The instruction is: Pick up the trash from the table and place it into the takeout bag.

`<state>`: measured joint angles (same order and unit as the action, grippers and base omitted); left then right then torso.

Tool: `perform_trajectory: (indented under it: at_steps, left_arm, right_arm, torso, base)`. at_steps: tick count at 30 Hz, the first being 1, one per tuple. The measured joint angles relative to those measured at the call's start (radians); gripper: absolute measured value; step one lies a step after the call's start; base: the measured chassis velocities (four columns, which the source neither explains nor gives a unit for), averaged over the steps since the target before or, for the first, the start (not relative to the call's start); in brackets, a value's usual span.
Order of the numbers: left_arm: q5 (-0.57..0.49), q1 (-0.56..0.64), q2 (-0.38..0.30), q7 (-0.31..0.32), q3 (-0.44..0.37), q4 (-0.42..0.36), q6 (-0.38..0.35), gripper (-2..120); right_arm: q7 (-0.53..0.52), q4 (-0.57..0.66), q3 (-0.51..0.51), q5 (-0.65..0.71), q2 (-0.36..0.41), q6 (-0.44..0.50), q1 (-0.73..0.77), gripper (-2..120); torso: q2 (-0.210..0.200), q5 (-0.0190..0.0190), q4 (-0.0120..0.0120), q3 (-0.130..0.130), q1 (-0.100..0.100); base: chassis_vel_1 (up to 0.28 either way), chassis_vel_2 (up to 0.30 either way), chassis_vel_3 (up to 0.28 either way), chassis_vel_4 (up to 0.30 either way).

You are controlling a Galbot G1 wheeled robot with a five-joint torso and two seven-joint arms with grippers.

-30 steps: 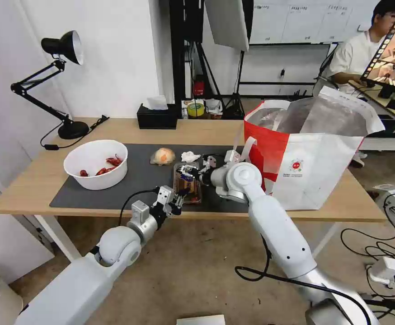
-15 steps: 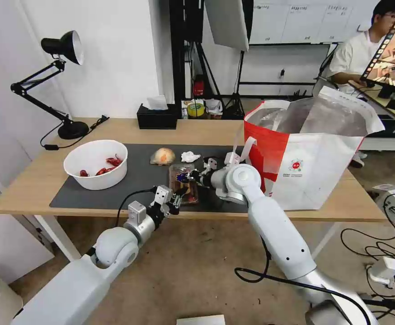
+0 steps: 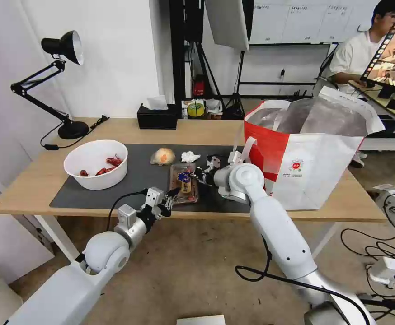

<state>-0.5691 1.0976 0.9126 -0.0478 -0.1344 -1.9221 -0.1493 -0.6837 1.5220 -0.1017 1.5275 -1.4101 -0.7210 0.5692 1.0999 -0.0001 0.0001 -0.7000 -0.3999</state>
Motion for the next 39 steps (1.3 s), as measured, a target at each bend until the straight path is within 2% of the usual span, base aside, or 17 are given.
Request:
perform_trajectory:
  at_steps: [4,7,13,19,22,23,26,28,30,32,33,34,36,37,39]
  left_arm:
    - [0.002,0.026,-0.006,0.0,-0.02,-0.017,0.005,0]
    - [0.004,0.078,-0.003,0.001,-0.068,-0.048,0.009,0]
    - [0.023,0.209,0.019,-0.004,-0.169,-0.103,0.018,0]
    - [0.034,0.265,0.051,-0.004,-0.214,-0.126,0.024,3]
    - [0.048,0.305,0.07,-0.004,-0.24,-0.149,0.026,20]
    - [0.048,0.305,0.07,-0.004,-0.24,-0.149,0.026,20]
    - [0.059,0.35,0.079,-0.005,-0.282,-0.166,0.043,35]
    - [0.06,0.354,0.079,-0.005,-0.289,-0.169,0.044,38]
    - [0.062,0.378,0.086,-0.005,-0.321,-0.181,0.05,49]
    - [0.062,0.383,0.09,-0.005,-0.328,-0.183,0.051,52]
    - [0.065,0.395,0.099,-0.006,-0.343,-0.188,0.054,61]
    - [0.065,0.395,0.099,-0.006,-0.343,-0.188,0.054,61]
    - [0.07,0.411,0.111,-0.009,-0.358,-0.191,0.061,71]
    - [0.07,0.411,0.111,-0.009,-0.358,-0.191,0.061,71]
    - [0.074,0.425,0.118,-0.013,-0.373,-0.195,0.069,79]
  right_arm:
    - [0.006,0.013,-0.008,0.0,0.006,0.0,0.007,0]
    - [0.018,0.038,-0.018,-0.001,0.02,0.001,0.017,0]
    - [0.055,0.105,-0.034,0.005,0.062,0.014,0.034,0]
    - [0.068,0.162,-0.051,0.027,0.082,0.027,0.036,0]
    - [0.075,0.221,-0.056,0.055,0.11,0.038,0.028,0]
    - [0.075,0.221,-0.056,0.055,0.11,0.038,0.028,0]
    - [0.086,0.289,-0.066,0.091,0.15,0.056,0.006,0]
    - [0.086,0.3,-0.07,0.099,0.157,0.06,0.0,0]
    - [0.065,0.352,-0.091,0.157,0.184,0.083,-0.033,0]
    - [0.052,0.364,-0.098,0.173,0.19,0.089,-0.044,0]
    - [0.029,0.387,-0.114,0.199,0.204,0.104,-0.07,0]
    - [0.029,0.387,-0.114,0.199,0.204,0.104,-0.07,0]
    - [0.01,0.407,-0.136,0.218,0.225,0.118,-0.101,0]
    - [0.01,0.407,-0.136,0.218,0.225,0.118,-0.101,0]
    - [-0.011,0.417,-0.161,0.243,0.25,0.133,-0.128,0]
  torso:
    - [0.0,0.0001,-0.0001,0.0,0.0]
    - [0.0,0.0001,-0.0002,0.0,0.0]
    - [0.0,0.0001,-0.0001,0.0,0.0]
    - [0.0,0.0001,-0.0001,0.0,0.0]
    - [0.0,0.0001,-0.0001,0.0,0.0]
    - [0.0,0.0001,-0.0001,0.0,0.0]
    - [0.0,0.0001,-0.0001,0.0,0.0]
    - [0.0,0.0001,-0.0001,0.0,0.0]
    - [0.0,0.0001,-0.0001,0.0,0.0]
    - [0.0,0.0002,-0.0002,0.0,0.0]
    - [0.0,0.0002,-0.0001,0.0,0.0]
    - [0.0,0.0002,-0.0001,0.0,0.0]
    - [0.0,0.0001,0.0,0.0,0.0]
    - [0.0,0.0001,0.0,0.0,0.0]
    - [0.0,0.0001,-0.0001,0.0,0.0]
  base:
    - [0.0,0.0,0.0,0.0]
    - [0.0,0.0,0.0,0.0]
    - [0.0,0.0,0.0,0.0]
    - [0.0,0.0,0.0,0.0]
    - [0.0,0.0,0.0,0.0]
    - [0.0,0.0,0.0,0.0]
    - [0.0,0.0,0.0,0.0]
    - [0.0,0.0,0.0,0.0]
    - [0.0,0.0,0.0,0.0]
    - [0.0,0.0,0.0,0.0]
    - [0.0,0.0,0.0,0.0]
    - [0.0,0.0,0.0,0.0]
    - [0.0,0.0,0.0,0.0]
    - [0.0,0.0,0.0,0.0]
    - [0.0,0.0,0.0,0.0]
